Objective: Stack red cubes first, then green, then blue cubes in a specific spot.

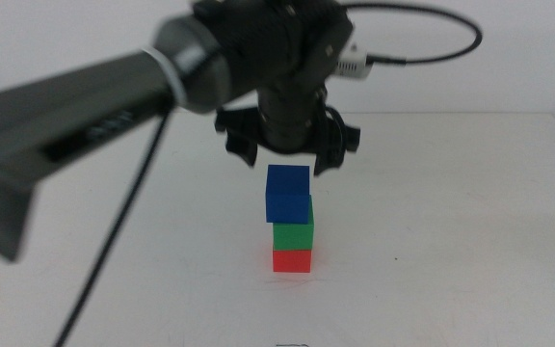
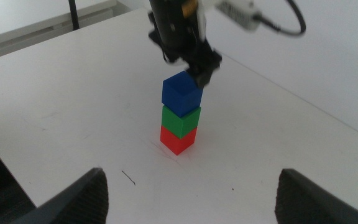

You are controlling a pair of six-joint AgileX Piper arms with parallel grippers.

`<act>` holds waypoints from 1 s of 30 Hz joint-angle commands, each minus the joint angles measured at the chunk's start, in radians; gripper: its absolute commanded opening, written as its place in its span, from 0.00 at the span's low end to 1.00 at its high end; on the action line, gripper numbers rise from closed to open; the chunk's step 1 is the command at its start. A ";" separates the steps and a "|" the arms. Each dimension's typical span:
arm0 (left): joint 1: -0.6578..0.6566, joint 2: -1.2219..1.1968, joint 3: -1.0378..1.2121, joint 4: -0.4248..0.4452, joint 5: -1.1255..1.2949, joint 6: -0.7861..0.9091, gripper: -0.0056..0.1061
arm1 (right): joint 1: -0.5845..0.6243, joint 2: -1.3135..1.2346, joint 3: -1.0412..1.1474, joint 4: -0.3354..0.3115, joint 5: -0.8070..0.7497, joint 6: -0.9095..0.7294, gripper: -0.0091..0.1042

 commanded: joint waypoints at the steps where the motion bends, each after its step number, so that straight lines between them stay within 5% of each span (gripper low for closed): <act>1: -0.001 -0.124 -0.027 0.041 0.076 0.062 0.85 | -0.006 0.014 -0.022 -0.006 -0.069 -0.009 0.80; 19: 0.031 -0.596 0.007 0.141 0.085 0.295 0.85 | -0.006 0.014 -0.022 -0.006 -0.069 -0.009 0.80; 23: 0.177 -0.688 0.087 0.125 0.082 0.340 0.85 | -0.006 0.014 -0.022 -0.009 -0.069 -0.009 0.80; 30: 0.549 -0.892 0.228 -0.071 0.006 0.544 0.85 | -0.006 0.014 -0.022 -0.009 -0.069 -0.009 0.80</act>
